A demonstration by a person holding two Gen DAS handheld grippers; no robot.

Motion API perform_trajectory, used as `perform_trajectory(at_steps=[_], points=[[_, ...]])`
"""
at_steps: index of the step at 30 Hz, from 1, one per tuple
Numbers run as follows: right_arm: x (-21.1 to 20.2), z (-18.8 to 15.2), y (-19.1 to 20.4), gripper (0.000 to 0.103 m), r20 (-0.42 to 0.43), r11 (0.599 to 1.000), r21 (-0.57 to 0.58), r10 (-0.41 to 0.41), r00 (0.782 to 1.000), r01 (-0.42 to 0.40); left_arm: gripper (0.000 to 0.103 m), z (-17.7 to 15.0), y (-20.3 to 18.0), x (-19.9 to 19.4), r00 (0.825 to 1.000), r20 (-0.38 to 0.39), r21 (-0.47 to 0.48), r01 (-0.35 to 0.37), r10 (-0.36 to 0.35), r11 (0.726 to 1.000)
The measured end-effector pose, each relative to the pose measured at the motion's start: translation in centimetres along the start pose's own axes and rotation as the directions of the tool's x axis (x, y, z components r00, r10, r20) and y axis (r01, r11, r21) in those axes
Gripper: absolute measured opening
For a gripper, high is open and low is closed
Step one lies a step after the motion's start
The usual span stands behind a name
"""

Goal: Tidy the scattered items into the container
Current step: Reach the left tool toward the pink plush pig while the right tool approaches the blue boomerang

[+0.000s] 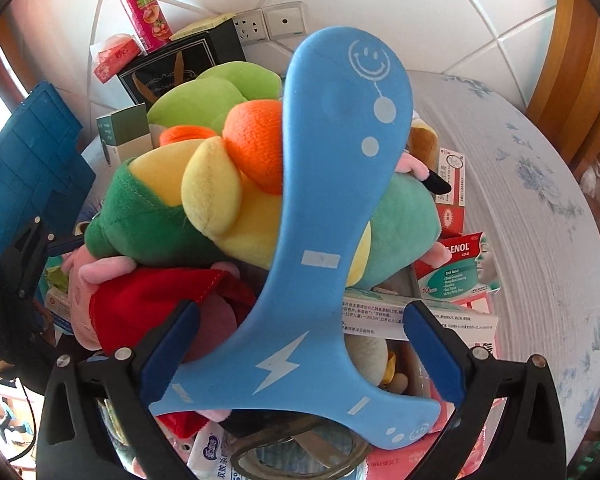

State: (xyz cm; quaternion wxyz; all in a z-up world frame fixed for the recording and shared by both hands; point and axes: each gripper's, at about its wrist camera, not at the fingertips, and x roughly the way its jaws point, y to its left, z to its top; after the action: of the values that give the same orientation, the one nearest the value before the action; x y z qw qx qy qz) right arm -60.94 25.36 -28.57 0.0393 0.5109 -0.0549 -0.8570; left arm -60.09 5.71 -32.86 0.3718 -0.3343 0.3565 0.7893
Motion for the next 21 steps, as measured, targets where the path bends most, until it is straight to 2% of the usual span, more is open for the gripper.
perform_trajectory(at_steps=[5, 8, 9, 10, 11, 13, 16, 21], points=[[0.5, 0.6, 0.0, 0.103, 0.027, 0.999, -0.016, -0.029, 0.999, 0.029, 0.103, 0.3, -0.6, 1.0, 0.999, -0.028, 0.013, -0.029, 0.029, 0.999], [0.6, 0.9, 0.2, 0.102, 0.024, 0.999, -0.028, -0.046, 0.999, 0.047, 0.102, 0.2, -0.6, 1.0, 0.999, -0.034, -0.015, -0.035, 0.034, 0.999], [0.5, 0.9, 0.2, 0.098, 0.027, 0.998, -0.028, -0.048, 0.998, 0.049, 0.101, 0.2, -0.5, 0.9, 0.999, -0.035, -0.03, -0.032, 0.03, 0.999], [0.2, 1.0, 0.2, 0.082, 0.034, 0.998, -0.03, -0.056, 0.998, 0.057, 0.099, 0.1, -0.3, 0.8, 0.999, -0.036, -0.043, -0.028, 0.027, 0.999], [0.0, 1.0, 0.2, 0.061, 0.04, 0.997, -0.035, -0.069, 0.997, 0.071, 0.097, 0.1, -0.2, 0.7, 0.999, -0.036, -0.053, -0.027, 0.025, 0.998], [-0.3, 1.1, 0.2, 0.045, 0.042, 0.997, -0.036, -0.061, 0.997, 0.062, 0.094, -0.1, -0.1, 0.4, 0.999, -0.035, -0.069, -0.023, 0.02, 0.997], [-0.5, 1.2, 0.0, 0.036, 0.029, 0.999, -0.027, -0.04, 0.999, 0.041, 0.088, -0.2, 0.1, 0.0, 0.999, -0.04, -0.084, -0.011, 0.008, 0.996], [-1.5, 0.7, -0.2, 0.033, 0.049, 1.0, -0.009, -0.026, 0.998, 0.027, 0.082, -0.7, -0.3, -1.3, 1.0, -0.024, -0.099, -0.013, 0.011, 0.995]])
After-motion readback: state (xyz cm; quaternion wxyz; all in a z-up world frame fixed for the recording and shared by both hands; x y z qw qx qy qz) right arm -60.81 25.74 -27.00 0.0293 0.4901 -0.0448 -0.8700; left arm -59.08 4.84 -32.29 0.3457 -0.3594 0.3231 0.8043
